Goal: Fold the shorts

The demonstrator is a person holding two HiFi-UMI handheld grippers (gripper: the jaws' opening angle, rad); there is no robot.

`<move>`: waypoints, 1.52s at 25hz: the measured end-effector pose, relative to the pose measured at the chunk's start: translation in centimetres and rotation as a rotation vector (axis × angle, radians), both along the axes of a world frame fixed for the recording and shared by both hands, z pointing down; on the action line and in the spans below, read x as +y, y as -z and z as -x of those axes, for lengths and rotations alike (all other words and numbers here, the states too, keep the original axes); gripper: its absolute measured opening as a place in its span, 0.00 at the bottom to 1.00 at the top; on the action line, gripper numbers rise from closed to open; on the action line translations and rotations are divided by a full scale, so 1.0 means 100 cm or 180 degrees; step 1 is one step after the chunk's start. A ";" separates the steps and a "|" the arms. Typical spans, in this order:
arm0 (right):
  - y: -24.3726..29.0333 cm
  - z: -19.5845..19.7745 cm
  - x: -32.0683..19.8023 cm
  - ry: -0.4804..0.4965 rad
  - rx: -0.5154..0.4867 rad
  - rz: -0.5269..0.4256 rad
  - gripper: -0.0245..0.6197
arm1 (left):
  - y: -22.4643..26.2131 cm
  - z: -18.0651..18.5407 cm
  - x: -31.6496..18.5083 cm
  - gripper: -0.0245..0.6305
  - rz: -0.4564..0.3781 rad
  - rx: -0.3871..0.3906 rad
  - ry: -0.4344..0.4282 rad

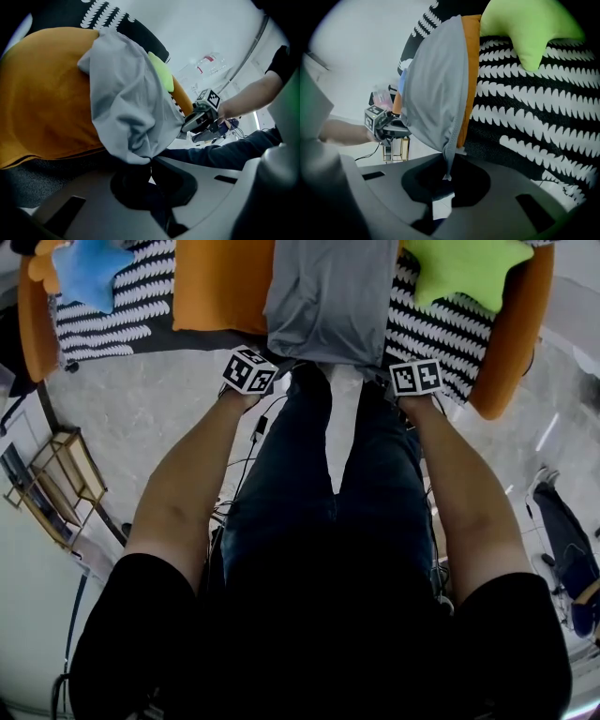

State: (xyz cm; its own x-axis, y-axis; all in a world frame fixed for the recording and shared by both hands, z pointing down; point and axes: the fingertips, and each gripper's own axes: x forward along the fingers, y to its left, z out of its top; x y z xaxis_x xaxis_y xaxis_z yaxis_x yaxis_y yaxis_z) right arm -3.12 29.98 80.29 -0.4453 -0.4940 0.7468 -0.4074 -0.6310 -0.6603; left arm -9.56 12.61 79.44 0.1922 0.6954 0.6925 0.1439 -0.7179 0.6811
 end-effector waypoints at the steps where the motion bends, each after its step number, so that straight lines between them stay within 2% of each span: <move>1: 0.006 0.002 0.000 0.0011 -0.0027 -0.0011 0.09 | 0.006 0.002 -0.001 0.07 0.0028 -0.0011 -0.0002; 7: 0.044 -0.002 -0.003 0.0133 0.0013 -0.0079 0.09 | 0.051 -0.002 -0.007 0.07 0.0173 0.0016 -0.0086; 16: 0.111 -0.014 -0.015 0.0080 0.0073 -0.0132 0.09 | 0.114 -0.020 -0.023 0.07 0.0318 0.0075 -0.0187; 22: 0.138 -0.035 -0.029 0.0025 0.0050 -0.0259 0.09 | 0.136 -0.034 -0.037 0.07 0.0389 0.0046 -0.0154; 24: 0.141 -0.042 -0.032 -0.0007 0.0033 -0.0311 0.09 | 0.141 -0.041 -0.043 0.07 0.0399 0.0030 -0.0096; 29: 0.146 -0.069 -0.052 0.0172 0.0091 -0.0427 0.09 | 0.151 -0.073 -0.065 0.07 0.0364 0.0057 0.0122; 33: 0.151 -0.100 -0.068 0.0145 0.0121 -0.0482 0.09 | 0.159 -0.099 -0.078 0.07 0.0400 0.0089 0.0199; 38: 0.159 -0.147 -0.091 0.0041 0.0135 -0.0585 0.09 | 0.157 -0.134 -0.100 0.07 0.0344 -0.0009 0.0373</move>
State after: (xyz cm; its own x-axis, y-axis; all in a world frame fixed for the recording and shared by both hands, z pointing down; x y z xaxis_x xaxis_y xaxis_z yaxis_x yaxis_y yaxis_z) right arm 11.56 20.85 64.43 -0.4225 -0.6182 0.6628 -0.4445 -0.4959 -0.7459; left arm 3.80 2.65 63.74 0.2745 0.7389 0.6154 0.0613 -0.6521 0.7556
